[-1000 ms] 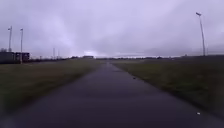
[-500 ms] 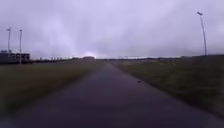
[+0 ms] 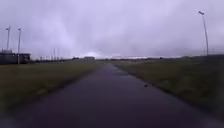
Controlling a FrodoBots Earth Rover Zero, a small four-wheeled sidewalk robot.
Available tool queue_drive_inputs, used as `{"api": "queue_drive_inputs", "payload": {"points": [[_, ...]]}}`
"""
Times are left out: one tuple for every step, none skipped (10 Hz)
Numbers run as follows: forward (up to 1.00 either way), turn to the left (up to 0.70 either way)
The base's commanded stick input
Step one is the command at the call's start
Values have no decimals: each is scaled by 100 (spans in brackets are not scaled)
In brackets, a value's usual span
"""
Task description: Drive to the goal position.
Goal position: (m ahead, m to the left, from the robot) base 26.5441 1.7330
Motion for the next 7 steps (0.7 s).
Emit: {"api": "queue_drive_inputs", "payload": {"points": [[100, 0], [100, 0], [100, 0], [100, 0], [100, 0], [100, 0], [100, 0]]}}
